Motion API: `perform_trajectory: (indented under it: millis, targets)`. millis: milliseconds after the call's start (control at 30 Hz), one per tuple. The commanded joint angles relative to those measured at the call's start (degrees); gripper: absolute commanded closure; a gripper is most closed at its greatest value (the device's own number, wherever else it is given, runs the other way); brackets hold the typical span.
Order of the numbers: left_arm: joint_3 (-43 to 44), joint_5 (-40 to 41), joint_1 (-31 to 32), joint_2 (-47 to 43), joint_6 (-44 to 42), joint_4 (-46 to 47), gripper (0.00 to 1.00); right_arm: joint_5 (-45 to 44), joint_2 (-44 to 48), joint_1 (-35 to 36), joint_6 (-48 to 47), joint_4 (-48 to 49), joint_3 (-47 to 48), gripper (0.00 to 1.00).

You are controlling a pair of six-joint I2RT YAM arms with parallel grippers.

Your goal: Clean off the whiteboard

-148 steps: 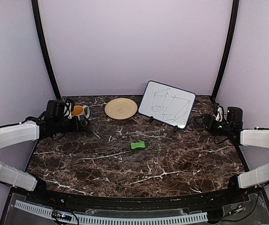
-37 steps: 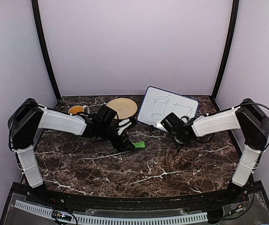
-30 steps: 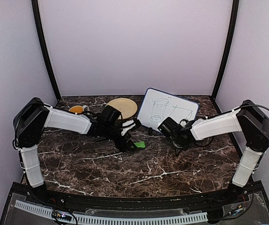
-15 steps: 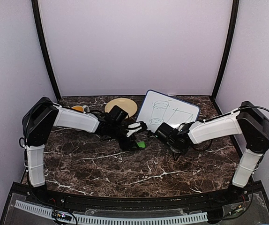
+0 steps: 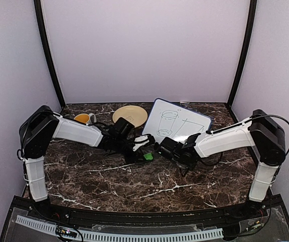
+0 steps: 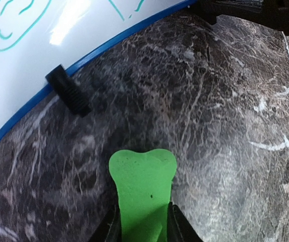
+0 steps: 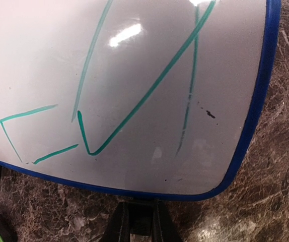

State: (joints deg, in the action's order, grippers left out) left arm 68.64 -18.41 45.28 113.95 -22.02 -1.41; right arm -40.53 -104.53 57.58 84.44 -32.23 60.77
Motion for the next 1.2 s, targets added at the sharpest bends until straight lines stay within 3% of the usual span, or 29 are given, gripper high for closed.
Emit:
perform_trajectory:
  millis: [0, 267, 333, 533, 633, 800, 967, 1167]
  targets:
    - [-7.6, 6.8, 0.1, -7.6, 5.1, 2.8, 0.73, -2.6, -1.9, 3.5, 6.2, -2.5, 4.1, 0.96]
    - [-16.3, 12.9, -2.0, -17.2, 12.5, 4.2, 0.76, -3.5, -3.9, 7.5, 13.0, -7.7, 7.7, 0.95]
    - [-17.8, 14.0, -2.1, -18.9, 13.2, 4.4, 0.76, -3.1, -4.8, 8.6, 14.2, -8.4, 8.6, 0.85]
    - [-20.1, 15.2, -2.9, -20.5, 15.0, 6.1, 0.76, -3.4, -7.9, 11.4, 14.8, -11.4, 12.8, 0.77]
    - [-19.7, 15.4, -3.0, -19.9, 15.3, 5.1, 0.76, -4.3, -6.9, 11.9, 14.5, -11.8, 13.1, 0.63]
    - [-21.3, 15.5, -3.2, -20.6, 16.4, 5.6, 0.77, -6.1, -4.2, 13.7, 12.8, -11.7, 13.2, 0.48]
    - [-21.9, 14.7, -3.5, -21.1, 17.1, 5.9, 0.76, -4.2, -2.5, 15.2, 2.1, -6.5, 13.7, 0.46]
    - [-22.6, 13.7, -3.6, -21.6, 18.3, 6.1, 0.75, -0.3, 5.2, 15.3, -20.7, 4.9, 7.8, 0.45]
